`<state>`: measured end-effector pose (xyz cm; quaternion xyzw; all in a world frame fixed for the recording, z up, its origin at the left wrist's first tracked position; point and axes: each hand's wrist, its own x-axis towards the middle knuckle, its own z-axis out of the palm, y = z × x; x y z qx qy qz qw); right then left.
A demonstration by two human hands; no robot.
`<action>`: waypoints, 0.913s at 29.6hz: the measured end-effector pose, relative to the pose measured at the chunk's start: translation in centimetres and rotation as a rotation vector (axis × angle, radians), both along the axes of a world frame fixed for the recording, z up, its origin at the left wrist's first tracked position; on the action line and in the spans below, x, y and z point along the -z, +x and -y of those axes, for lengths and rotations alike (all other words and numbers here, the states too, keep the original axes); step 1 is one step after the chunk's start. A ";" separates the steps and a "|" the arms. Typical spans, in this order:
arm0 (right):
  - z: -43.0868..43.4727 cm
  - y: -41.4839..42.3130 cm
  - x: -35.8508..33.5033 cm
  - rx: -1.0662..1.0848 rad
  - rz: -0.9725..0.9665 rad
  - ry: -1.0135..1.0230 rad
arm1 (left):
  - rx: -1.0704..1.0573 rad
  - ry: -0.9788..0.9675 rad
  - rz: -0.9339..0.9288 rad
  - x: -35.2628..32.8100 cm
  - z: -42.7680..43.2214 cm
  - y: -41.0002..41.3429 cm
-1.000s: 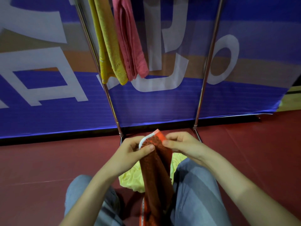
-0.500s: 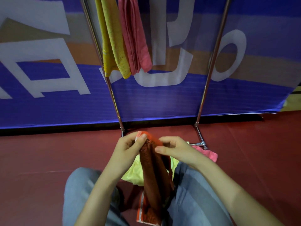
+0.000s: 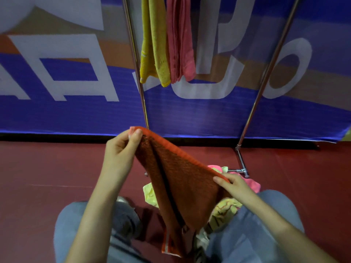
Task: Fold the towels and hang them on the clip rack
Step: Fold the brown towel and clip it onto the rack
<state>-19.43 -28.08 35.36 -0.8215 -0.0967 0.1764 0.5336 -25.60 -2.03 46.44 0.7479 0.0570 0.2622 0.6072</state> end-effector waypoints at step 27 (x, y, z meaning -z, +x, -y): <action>-5.5 -3.6 -10.7 0.209 -0.066 0.530 | 0.222 -0.136 -0.094 3.6 8.5 -2.4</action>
